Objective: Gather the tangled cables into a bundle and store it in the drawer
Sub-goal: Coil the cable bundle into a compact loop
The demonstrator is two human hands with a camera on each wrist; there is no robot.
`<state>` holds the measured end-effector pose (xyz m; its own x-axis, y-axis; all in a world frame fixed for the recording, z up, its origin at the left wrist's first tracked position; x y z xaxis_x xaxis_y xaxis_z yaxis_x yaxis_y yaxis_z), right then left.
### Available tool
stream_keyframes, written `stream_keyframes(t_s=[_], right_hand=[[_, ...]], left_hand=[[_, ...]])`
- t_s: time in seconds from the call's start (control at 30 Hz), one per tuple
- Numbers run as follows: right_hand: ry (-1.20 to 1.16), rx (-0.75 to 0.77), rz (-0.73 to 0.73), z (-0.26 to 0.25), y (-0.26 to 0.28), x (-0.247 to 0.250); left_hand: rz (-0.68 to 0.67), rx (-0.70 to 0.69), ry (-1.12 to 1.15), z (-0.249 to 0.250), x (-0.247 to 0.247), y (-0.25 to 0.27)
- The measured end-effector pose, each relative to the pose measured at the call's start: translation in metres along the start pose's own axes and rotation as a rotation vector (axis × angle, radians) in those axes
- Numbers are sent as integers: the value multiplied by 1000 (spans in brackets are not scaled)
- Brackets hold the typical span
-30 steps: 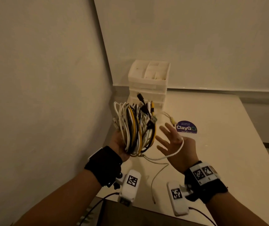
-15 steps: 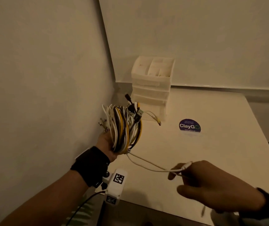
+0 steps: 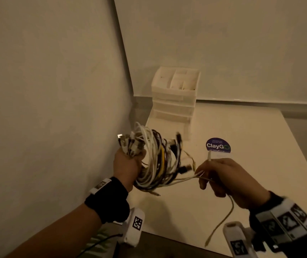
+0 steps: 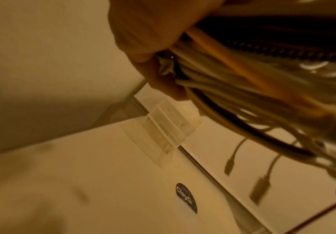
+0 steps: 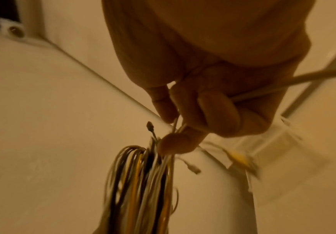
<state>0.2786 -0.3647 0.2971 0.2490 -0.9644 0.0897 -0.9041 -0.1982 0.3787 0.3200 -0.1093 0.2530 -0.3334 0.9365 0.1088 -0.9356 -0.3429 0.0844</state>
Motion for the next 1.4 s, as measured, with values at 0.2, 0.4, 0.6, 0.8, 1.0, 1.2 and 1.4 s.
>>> stream_keyframes(t_s=[0.2, 0.4, 0.6, 0.8, 1.0, 1.2, 1.4], right_hand=[[507, 154, 97, -20, -22, 4], [313, 528, 84, -15, -14, 1], [-642, 475, 29, 0, -36, -33], [-568, 292, 219, 10, -55, -57], [75, 393, 323, 31, -55, -60], [32, 225, 247, 39, -64, -58], [-1073, -119, -120, 47, -50, -56]], left_hand=[[-248, -76, -197, 0, -11, 12], [-518, 216, 206, 11, -10, 28], [-674, 438, 461, 19, -24, 55], [-688, 301, 537, 25, -53, 63], [-557, 153, 130, -10, -38, 50], [-491, 188, 74, -19, -41, 42], [-327, 244, 59, -40, -43, 15]])
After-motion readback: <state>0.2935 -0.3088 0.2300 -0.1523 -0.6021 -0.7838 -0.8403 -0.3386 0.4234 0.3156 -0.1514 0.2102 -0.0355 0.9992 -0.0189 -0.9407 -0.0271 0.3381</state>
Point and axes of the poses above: each hand's wrist, its own y-axis away from the middle knuckle, its own x-axis out of the back of the hand, z = x × y, the point moved 4 cm from there along -y, towards the middle knuckle, and after that the axes turned 1 degree about -y, right-handed, at the moved point
